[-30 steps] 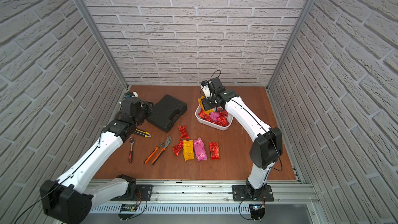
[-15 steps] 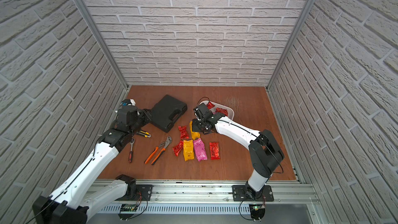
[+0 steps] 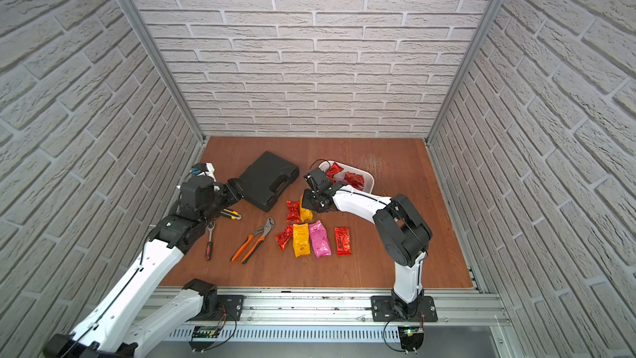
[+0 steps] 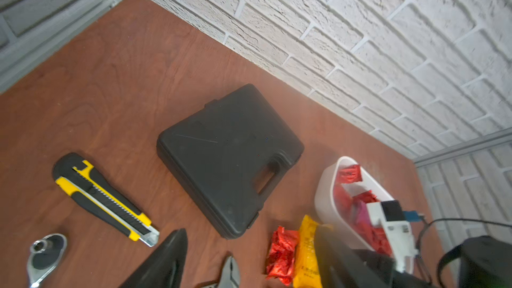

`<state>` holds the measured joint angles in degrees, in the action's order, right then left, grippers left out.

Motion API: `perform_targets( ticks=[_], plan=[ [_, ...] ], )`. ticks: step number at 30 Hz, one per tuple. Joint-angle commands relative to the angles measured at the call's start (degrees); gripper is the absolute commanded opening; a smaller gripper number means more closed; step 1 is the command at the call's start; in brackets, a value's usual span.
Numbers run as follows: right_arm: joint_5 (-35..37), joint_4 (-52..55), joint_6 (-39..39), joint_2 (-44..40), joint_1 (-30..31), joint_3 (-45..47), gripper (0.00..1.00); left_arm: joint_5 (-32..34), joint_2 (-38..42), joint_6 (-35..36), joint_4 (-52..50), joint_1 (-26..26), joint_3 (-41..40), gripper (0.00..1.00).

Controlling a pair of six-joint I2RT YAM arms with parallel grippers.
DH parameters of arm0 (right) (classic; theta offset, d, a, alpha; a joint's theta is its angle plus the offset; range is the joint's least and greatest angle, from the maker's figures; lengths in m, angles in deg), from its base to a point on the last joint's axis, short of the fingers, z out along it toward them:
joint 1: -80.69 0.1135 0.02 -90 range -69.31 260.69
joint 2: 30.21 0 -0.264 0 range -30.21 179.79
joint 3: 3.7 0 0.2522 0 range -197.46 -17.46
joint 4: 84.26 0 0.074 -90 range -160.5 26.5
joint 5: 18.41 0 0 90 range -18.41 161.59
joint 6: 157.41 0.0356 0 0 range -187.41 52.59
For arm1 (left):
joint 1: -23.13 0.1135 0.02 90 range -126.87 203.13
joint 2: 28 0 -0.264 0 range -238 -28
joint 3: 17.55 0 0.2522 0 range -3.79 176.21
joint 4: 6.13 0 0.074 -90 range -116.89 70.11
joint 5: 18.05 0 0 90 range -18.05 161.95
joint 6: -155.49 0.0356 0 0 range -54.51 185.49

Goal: Take the tea bags out of the storage box
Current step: Place the tea bag at the center of the board.

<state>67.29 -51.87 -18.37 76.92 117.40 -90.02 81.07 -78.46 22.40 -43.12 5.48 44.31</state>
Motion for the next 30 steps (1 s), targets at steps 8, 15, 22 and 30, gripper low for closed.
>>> perform_targets(
  ticks=[8,15,22,30],
  plan=[
    [5.78,6.30,-6.25,-6.96,0.77,-0.31,0.42,1.97,-4.29,12.42,-6.55,1.70,5.78,0.98],
    [6.71,12.52,-16.16,-15.90,0.62,-0.60,0.46,-8.70,-7.10,3.59,2.21,0.86,3.84,0.97],
    [6.78,23.88,-36.56,-19.41,-4.46,-6.01,0.46,-7.59,-16.34,-4.26,11.02,-9.38,5.96,0.96],
    [4.36,33.70,-51.13,-16.13,-15.59,-11.70,0.51,-7.74,-30.39,-17.71,20.91,-16.08,10.05,0.88]
  ],
)
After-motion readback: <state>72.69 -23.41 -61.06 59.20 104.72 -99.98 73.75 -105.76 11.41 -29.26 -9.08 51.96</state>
